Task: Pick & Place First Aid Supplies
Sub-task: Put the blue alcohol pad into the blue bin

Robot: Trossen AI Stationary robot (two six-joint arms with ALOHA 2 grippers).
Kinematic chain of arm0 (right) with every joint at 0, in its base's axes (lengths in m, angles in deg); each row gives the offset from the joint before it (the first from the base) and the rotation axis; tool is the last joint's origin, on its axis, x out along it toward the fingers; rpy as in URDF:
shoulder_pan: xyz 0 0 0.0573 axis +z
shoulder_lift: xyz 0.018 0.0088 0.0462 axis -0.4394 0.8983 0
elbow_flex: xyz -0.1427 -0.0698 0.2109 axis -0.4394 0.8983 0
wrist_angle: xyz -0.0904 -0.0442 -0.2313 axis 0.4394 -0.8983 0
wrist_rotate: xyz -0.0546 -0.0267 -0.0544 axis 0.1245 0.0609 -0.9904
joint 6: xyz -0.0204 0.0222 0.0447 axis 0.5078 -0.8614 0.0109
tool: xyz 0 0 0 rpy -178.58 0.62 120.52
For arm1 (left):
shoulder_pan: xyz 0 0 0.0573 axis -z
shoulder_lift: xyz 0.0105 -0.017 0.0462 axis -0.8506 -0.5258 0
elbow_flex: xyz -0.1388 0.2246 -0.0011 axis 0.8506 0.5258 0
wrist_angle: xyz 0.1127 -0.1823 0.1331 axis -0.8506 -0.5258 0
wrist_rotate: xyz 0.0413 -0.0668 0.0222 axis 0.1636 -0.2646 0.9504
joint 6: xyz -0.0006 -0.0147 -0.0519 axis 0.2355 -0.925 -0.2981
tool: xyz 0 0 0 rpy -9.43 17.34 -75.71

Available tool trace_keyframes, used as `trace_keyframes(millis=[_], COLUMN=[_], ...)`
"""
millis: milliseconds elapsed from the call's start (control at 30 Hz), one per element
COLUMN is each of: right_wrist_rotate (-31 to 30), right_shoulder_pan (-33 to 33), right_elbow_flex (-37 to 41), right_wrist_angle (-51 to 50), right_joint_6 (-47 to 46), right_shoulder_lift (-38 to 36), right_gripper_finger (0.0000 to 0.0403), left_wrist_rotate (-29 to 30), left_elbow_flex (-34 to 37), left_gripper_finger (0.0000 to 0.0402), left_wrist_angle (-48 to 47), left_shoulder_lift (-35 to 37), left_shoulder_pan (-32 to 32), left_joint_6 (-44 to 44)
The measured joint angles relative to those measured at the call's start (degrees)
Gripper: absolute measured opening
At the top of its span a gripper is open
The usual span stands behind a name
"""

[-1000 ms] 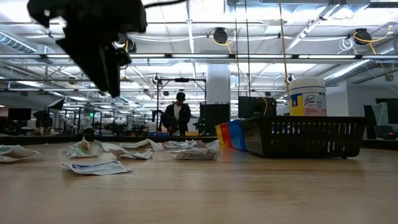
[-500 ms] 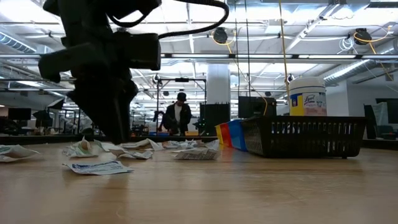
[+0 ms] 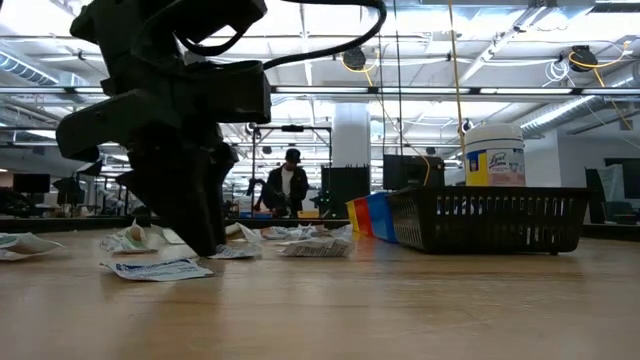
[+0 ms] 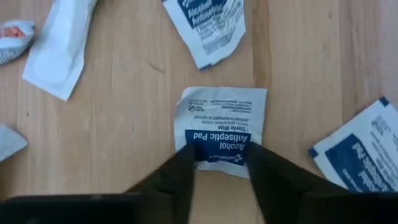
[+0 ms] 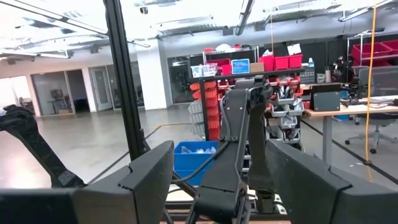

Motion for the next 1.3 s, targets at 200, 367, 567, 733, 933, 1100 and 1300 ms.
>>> trace_keyframes(millis=[200,367,567,733,933,1100,1300], right_wrist_rotate=[0.00,0.00,-0.23,-0.37,-5.23,-6.05,-4.85], right_shoulder_pan=[0.00,0.00,-0.33,-1.09,-1.36,-1.74,-2.99], right_elbow_flex=[0.00,0.00,0.02,0.02,0.02,0.02,0.04], right_wrist_angle=[0.01,0.22,-0.95,-2.22,-2.30,-5.04,-10.35], right_joint_6=[0.01,1.06,1.10,1.63,5.37,4.50,-0.54], right_shoulder_lift=[0.00,0.00,0.00,0.00,0.00,-0.02,-0.02], right_gripper_finger=[0.0251,0.0251,0.0251,0.0251,0.0251,0.0251,0.0251], left_wrist_rotate=[-2.15,-1.77,5.66,11.27,16.30,18.27,17.16], left_elbow_flex=[0.07,0.32,1.68,9.74,22.86,26.66,26.36], left_gripper_finger=[0.0014,0.0004,0.0002,0.0001,0.0001,0.0000,0.0000], left_wrist_angle=[0.55,-0.58,3.04,21.70,49.36,63.94,71.60], left_shoulder_lift=[-0.06,1.78,12.15,21.26,28.23,28.97,29.56], left_shoulder_pan=[-0.18,-0.16,0.55,0.68,0.64,0.09,-3.17], left_joint_6=[2.21,-1.77,-6.84,-6.25,-2.78,3.09,6.71])
